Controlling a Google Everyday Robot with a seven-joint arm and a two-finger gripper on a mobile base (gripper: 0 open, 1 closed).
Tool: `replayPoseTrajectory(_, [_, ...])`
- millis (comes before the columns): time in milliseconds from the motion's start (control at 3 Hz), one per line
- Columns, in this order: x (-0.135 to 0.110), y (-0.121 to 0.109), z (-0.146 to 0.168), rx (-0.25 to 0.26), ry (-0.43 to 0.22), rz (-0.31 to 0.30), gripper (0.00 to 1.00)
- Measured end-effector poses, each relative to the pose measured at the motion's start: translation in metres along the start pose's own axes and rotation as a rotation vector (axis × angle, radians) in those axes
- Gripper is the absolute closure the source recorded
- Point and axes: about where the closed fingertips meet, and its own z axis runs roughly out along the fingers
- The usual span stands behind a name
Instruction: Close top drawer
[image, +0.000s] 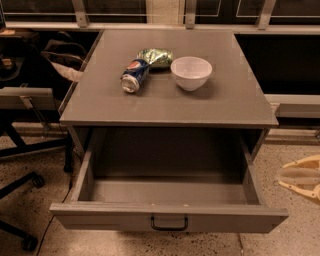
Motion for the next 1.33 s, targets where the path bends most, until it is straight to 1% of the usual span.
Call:
replayPoseTrajectory(333, [0.016, 0.021, 0.023, -0.057, -0.011, 0.029, 1.0])
replayPoseTrajectory(667, [0.045, 0.05, 0.046, -0.128, -0.024, 0.075, 1.0])
replayPoseTrajectory(1000, [0.068, 0.072, 0.062, -0.159, -0.029, 0.13, 1.0])
replayPoseTrajectory(1333, [0.086, 0.09, 0.071, -0.159, -0.022, 0.184, 1.0])
